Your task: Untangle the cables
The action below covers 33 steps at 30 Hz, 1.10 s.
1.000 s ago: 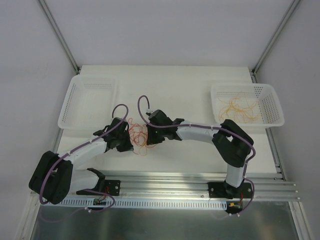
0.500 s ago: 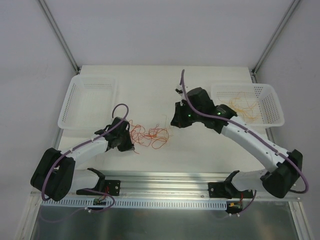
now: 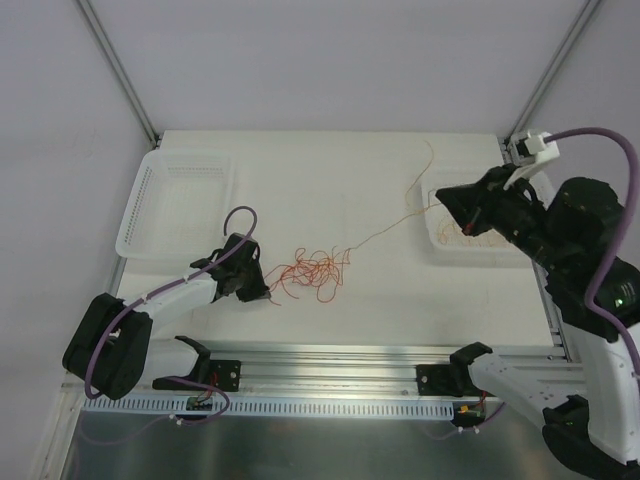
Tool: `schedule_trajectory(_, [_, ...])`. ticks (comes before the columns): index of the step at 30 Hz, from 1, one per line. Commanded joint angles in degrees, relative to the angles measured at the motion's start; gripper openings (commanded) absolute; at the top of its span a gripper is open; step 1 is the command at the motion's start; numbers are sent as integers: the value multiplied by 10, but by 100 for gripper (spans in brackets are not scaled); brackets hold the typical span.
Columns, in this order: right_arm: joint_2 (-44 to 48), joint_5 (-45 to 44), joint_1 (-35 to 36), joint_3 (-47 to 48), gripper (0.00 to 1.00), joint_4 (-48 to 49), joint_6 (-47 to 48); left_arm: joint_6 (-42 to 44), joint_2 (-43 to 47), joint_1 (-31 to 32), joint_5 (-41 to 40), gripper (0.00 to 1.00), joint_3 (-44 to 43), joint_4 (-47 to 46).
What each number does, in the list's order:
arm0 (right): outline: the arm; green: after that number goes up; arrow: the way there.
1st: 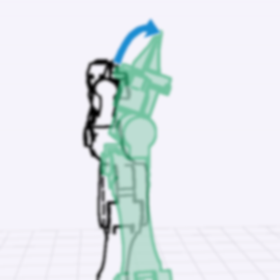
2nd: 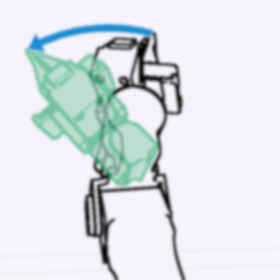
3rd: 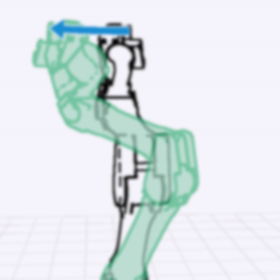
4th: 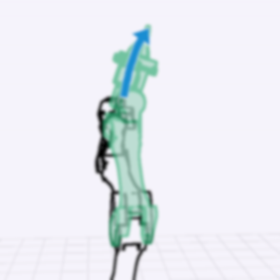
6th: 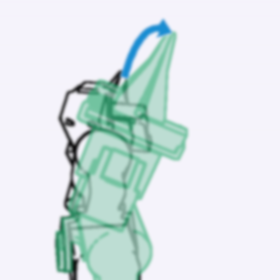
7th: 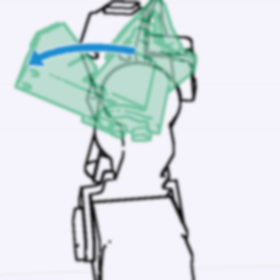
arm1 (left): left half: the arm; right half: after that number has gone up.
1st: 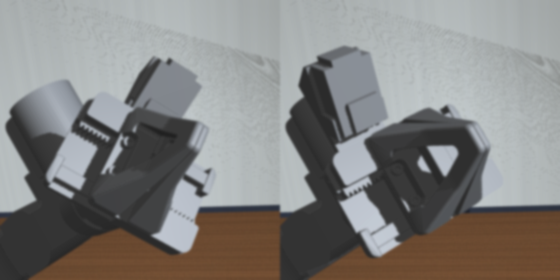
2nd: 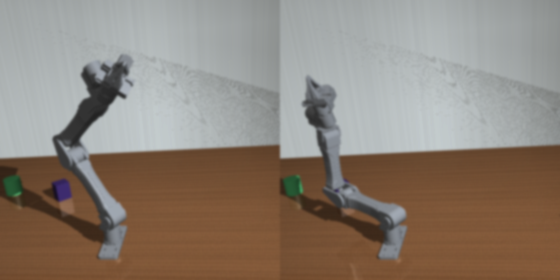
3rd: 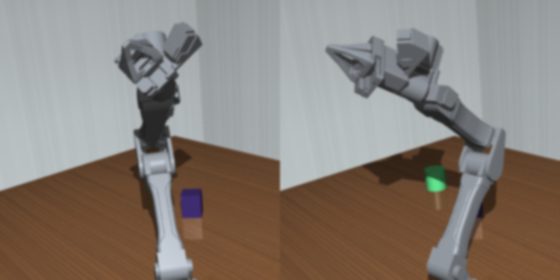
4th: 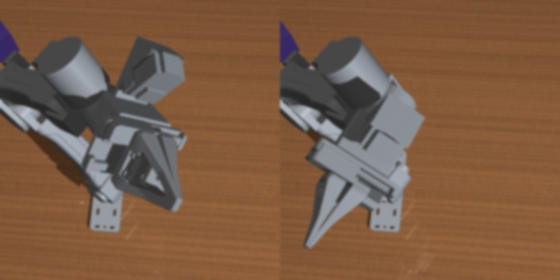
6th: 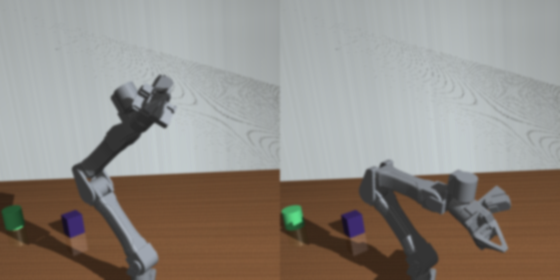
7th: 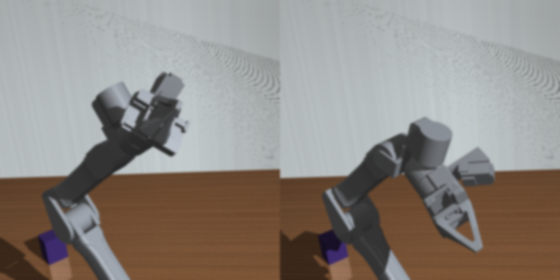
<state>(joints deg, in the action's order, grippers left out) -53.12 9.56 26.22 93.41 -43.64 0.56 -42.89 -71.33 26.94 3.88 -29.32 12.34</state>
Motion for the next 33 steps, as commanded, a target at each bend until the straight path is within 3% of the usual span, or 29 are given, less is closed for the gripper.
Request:
schedule_trajectory(1, [24, -61, -10, 19, 1, 2, 21, -7, -15, -1, -35, 0, 8, 26])
schedule_trajectory(6, [57, -127, -10, 54, 1, 58, 21, -11, -23, -2, -36, 0, 8, 25])
schedule_trajectory(20, [54, -179, -10, 120, 1, 231, 33, -16, -38, -3, -36, 0, 4, 26])
schedule_trajectory(25, [6, -178, -9, 172, 1, 218, 52, -11, -15, -3, -23, 2, -7, 27])
schedule_trajectory(29, [-13, -203, -10, 145, 0, 204, 68, 11, 41, -3, -16, 35, -22, 33])
schedule_trajectory(30, [-15, -207, -10, 140, 1, 202, 71, 16, 65, -3, -16, 51, -26, 37])
schedule_trajectory(33, [-28, -222, -10, 131, 1, 197, 84, 36, 114, -4, -20, 74, -49, 57])
